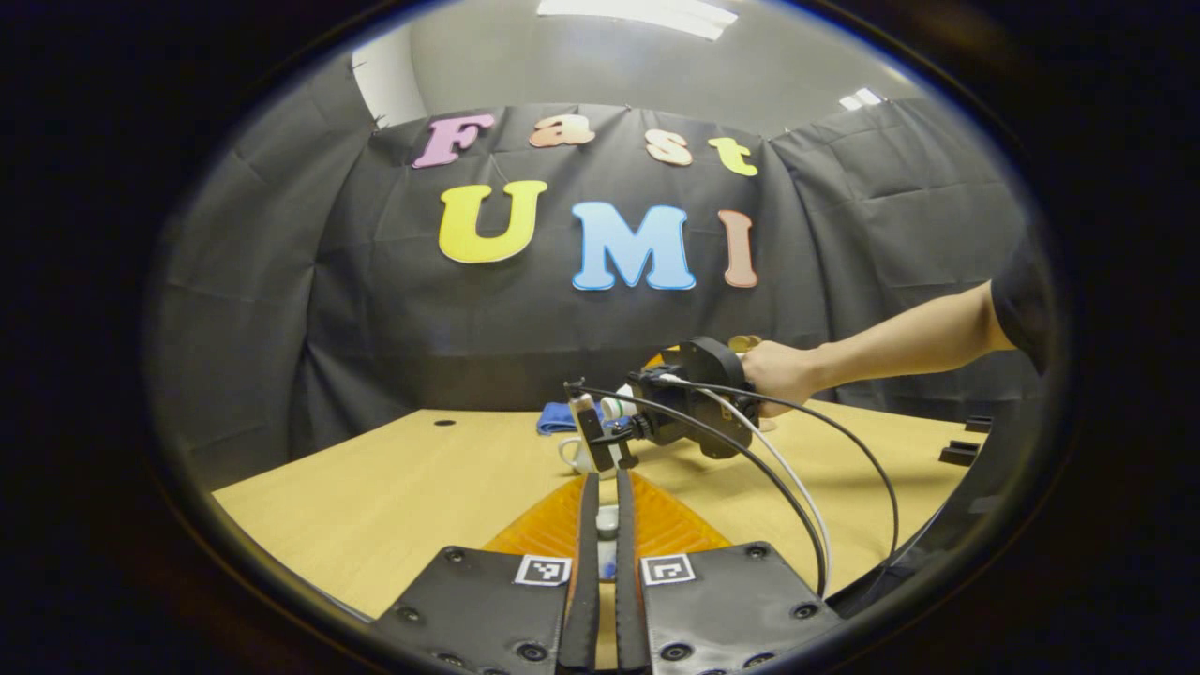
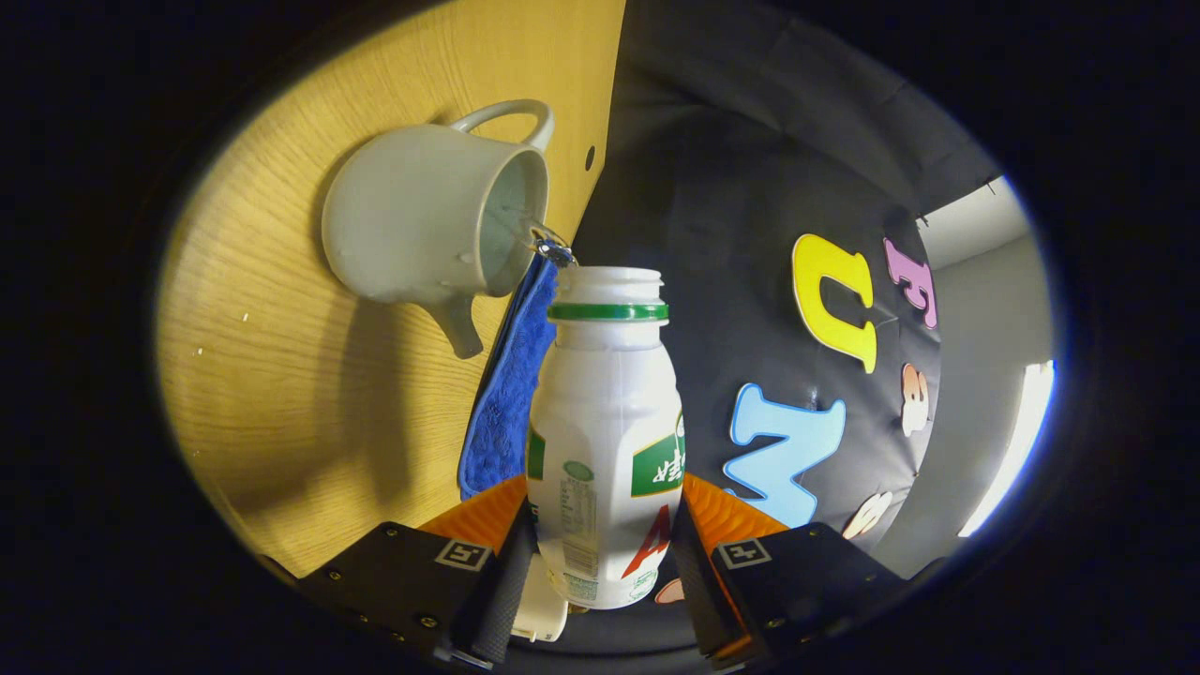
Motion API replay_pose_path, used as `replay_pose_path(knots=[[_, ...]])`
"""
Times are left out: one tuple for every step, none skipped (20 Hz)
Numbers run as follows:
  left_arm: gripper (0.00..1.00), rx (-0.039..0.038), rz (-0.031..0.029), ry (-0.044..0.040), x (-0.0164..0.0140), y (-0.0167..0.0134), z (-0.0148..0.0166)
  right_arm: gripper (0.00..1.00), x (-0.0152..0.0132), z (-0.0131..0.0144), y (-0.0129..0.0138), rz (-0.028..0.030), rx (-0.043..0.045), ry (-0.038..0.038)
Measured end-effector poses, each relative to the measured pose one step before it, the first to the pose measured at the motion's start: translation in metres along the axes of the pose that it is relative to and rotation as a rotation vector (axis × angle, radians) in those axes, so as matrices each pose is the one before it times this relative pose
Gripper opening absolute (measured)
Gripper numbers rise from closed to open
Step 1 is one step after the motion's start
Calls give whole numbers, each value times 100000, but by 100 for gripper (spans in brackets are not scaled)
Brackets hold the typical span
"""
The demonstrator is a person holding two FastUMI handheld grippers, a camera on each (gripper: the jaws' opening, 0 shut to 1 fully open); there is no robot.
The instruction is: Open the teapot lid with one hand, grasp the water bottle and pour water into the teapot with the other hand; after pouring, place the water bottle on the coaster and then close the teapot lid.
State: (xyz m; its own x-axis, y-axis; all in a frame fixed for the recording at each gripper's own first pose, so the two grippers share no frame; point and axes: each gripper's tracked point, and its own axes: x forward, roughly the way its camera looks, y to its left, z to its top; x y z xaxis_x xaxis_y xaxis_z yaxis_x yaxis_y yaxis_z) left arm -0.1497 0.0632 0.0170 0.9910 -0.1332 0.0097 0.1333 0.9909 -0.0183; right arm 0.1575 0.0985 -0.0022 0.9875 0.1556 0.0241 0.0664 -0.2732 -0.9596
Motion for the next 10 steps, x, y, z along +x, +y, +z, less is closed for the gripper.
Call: replay_pose_path(knots=[[13,-95,36,-152,57,-30,146,72,38,-19,-55,-74,-513,-55],[18,12,153,51,-121,118,-82,72,-21,61,-39,-67,-648,-138],[18,38,213,42,152,30,3,72,11,-15,-116,-90,-765,-5],[18,-20,11,167,-64,-14,-92,72,48,-7,-89,-143,-940,-125],[18,21,-52,65,-14,-5,66,72,-12,47,-151,-270,-767,-1],[13,146,37,39,20,24,-83,72,57,41,-43,-54,-622,-189],[13,85,-16,-61,-32,71,109,72,-4,15,-98,-218,-639,-18],[17,-6,-45,-111,46,-7,60,72,9,34,-113,-230,-561,-60],[17,-27,-11,-181,-45,32,55,72,3,47,-11,20,-376,-307],[18,22,2,-4,-36,-71,-206,72,-36,84,-62,-162,-473,-175]])
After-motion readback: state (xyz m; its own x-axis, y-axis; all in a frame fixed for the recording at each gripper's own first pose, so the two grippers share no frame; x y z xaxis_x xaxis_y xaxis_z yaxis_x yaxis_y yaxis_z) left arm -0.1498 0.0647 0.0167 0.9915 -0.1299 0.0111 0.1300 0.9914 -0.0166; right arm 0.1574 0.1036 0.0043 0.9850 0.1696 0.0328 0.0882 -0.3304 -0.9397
